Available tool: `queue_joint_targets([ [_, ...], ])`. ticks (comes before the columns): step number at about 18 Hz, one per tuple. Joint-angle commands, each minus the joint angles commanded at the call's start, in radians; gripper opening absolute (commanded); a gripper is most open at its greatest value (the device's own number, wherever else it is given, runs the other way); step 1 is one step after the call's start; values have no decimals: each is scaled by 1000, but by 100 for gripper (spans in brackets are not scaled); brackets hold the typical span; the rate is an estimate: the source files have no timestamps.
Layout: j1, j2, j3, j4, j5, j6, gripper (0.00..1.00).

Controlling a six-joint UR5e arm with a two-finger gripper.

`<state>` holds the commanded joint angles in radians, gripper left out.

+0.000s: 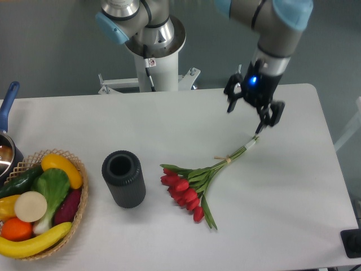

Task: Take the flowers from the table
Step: 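Move the open gripper down toward the tulip bouquet's stems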

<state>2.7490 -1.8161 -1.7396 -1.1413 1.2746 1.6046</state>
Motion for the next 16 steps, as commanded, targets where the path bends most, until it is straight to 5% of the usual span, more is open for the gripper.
queue_joint_targets([
  [8, -101, -121, -3, 66, 134, -95, 100],
  [13, -120, -147, -26, 97, 132, -167, 100],
  [16, -138, -175, -43, 165, 131, -189, 100],
])
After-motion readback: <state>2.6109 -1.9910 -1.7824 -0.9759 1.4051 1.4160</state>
